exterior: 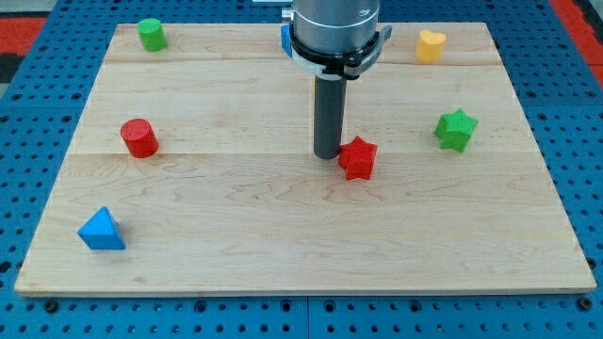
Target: Push the red star to the bottom right
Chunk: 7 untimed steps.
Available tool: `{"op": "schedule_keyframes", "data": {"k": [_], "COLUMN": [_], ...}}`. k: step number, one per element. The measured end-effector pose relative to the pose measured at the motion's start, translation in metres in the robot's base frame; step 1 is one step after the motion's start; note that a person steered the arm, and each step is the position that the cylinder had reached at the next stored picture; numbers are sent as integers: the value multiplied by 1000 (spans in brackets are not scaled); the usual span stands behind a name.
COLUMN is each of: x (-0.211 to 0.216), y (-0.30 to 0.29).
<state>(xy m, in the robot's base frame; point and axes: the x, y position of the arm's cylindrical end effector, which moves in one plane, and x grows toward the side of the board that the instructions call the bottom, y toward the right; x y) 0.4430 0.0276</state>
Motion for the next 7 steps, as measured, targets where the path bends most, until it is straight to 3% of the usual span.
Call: {"op": "schedule_keyframes", "data": {"k": [3, 5, 7], "x": [13, 42, -6], "y": [0, 44, 23]}}
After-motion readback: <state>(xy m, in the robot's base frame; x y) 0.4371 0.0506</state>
